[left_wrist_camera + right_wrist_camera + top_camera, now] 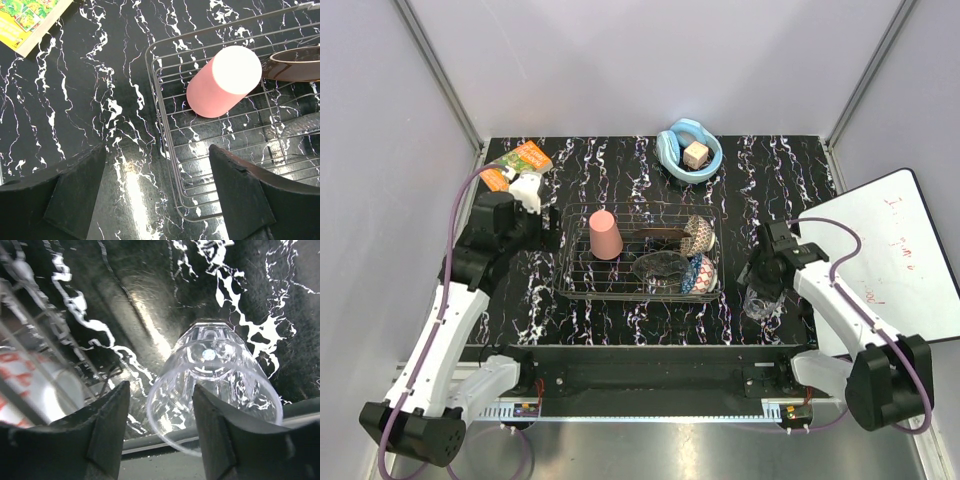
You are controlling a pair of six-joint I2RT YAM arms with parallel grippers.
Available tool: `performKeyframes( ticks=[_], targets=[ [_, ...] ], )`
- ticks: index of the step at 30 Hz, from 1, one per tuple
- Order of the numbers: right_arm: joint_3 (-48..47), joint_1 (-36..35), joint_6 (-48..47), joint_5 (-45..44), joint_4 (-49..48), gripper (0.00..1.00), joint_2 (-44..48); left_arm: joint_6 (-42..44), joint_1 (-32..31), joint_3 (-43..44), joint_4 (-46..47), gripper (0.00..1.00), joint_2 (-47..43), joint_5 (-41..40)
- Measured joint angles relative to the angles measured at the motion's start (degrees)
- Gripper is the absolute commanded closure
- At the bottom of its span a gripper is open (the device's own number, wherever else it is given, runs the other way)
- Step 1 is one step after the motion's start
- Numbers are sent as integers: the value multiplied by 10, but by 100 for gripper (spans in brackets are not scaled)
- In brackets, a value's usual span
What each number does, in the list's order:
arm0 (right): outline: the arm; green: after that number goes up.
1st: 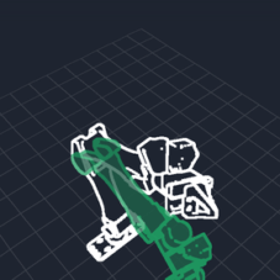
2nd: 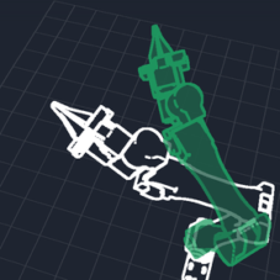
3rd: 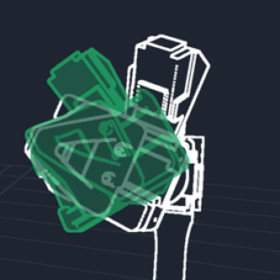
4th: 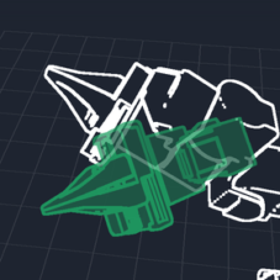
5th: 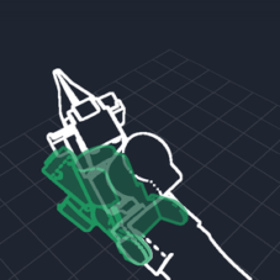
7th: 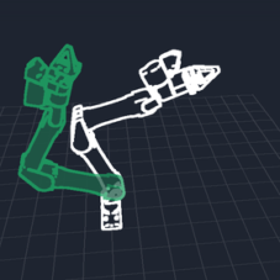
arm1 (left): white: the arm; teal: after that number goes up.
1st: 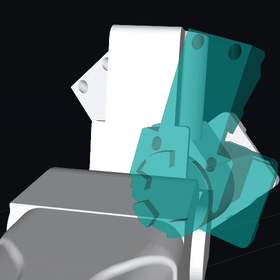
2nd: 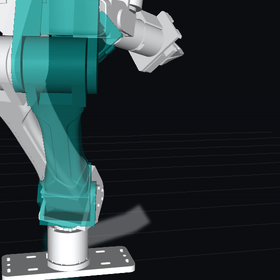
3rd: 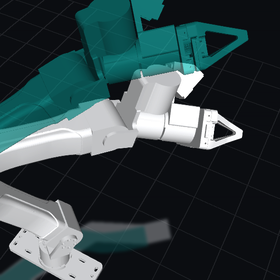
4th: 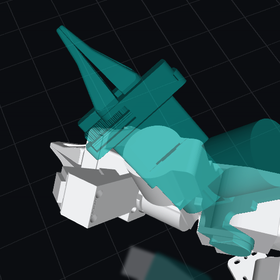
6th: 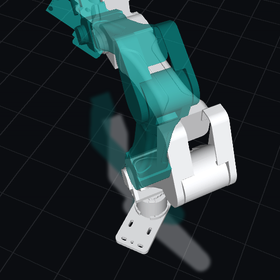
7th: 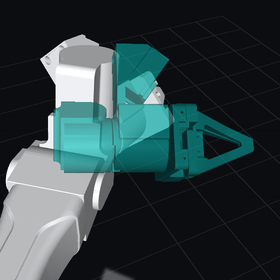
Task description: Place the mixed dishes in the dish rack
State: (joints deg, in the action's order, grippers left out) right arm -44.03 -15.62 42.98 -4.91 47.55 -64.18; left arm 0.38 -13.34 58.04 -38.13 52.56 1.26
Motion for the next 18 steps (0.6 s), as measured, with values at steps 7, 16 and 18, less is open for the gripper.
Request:
performKeyframes(
  ticks=[7,16,18],
  targets=[
    [18,0,8,-5,-30,88,-32,-3,0,42,-32,17,-1,4],
    [21,1,5,-28,-24,100,23,-34,0,93,-65,13,-5,46],
    [21,1,7,-21,-19,100,49,-40,0,97,-78,13,-4,61]
  ],
)
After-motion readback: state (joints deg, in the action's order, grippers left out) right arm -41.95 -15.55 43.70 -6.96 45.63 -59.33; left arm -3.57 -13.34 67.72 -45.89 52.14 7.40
